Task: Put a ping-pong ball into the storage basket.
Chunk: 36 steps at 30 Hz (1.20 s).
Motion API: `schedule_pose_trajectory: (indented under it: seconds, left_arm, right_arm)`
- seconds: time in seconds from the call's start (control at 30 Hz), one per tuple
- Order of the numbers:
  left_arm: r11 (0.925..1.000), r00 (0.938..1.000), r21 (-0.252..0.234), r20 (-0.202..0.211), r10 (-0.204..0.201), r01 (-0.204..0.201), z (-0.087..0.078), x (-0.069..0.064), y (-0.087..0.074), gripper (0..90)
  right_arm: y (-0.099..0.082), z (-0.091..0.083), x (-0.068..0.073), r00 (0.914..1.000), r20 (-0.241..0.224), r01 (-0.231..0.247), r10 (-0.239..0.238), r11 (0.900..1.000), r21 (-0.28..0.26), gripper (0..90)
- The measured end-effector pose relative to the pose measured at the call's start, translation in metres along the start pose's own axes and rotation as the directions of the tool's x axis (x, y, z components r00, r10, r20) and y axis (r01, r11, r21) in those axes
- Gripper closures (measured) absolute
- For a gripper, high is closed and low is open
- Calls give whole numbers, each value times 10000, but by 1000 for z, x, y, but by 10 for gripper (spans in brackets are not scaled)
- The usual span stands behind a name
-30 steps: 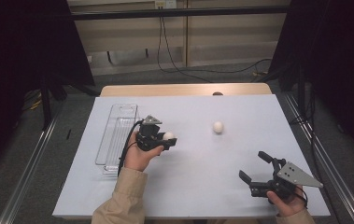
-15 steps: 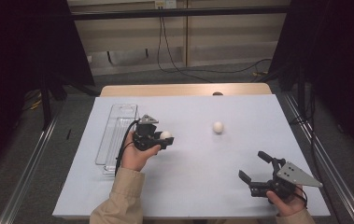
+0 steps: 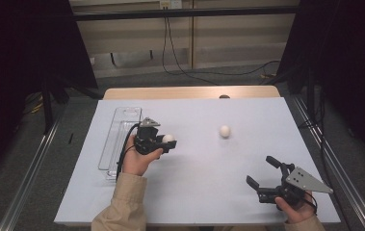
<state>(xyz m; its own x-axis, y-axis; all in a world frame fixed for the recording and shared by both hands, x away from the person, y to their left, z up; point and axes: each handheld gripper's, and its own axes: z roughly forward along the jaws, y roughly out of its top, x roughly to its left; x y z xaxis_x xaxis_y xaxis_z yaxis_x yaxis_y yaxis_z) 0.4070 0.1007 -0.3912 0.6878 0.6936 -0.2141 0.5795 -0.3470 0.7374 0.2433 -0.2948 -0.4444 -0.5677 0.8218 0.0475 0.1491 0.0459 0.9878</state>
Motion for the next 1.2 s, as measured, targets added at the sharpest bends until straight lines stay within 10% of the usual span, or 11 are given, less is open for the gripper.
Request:
schedule_pose_trajectory:
  seconds: [1.2]
  left_arm:
    - [9991,9977,-276,-589,-350,335,-23,17,0,511]
  right_arm:
    - [0,0,0,10000,-21,22,-22,10000,28,23]
